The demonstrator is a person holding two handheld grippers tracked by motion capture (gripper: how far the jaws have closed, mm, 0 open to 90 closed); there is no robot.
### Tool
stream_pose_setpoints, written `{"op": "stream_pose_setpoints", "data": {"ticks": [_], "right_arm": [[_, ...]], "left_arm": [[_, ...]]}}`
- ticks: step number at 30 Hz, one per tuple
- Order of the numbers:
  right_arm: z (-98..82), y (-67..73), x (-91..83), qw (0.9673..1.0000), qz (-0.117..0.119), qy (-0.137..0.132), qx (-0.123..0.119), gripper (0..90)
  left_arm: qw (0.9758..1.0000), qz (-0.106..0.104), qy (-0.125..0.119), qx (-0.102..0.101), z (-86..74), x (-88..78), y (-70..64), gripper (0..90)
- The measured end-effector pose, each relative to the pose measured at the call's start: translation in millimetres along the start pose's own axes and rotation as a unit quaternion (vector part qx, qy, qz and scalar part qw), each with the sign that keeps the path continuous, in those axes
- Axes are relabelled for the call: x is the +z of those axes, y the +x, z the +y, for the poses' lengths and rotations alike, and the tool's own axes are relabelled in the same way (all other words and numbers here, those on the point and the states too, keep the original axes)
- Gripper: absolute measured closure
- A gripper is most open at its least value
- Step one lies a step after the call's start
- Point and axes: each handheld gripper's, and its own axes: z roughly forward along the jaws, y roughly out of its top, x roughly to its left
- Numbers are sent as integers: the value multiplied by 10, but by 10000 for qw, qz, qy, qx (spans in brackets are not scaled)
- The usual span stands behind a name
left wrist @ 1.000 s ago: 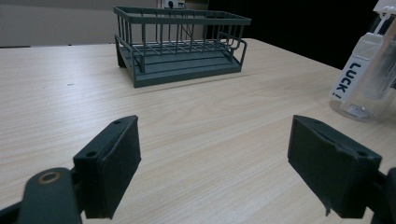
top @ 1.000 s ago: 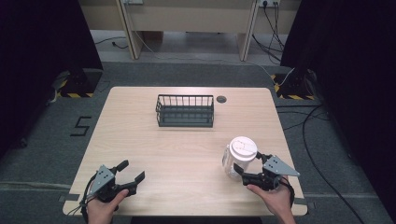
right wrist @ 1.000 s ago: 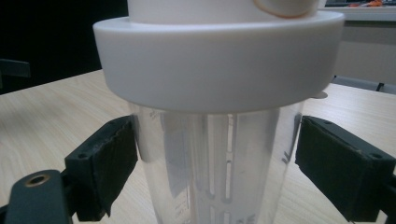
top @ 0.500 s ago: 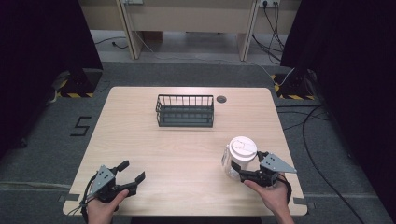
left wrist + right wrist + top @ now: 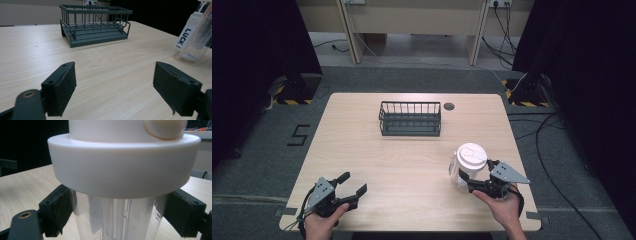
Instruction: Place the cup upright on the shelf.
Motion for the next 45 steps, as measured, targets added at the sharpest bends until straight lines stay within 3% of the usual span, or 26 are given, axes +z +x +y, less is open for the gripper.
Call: {"op": "stream_pose_setpoints", "data": {"ticks": [26, 45], "right_arm": [[440, 1, 280, 9993, -206, -295, -106, 171], [641, -10, 520, 9985, -313, -411, -160, 171]], "left_arm": [[10000, -9, -24, -3, 5, -12, 9, 190], [10000, -9, -25, -4, 5, -9, 10, 191]]}}
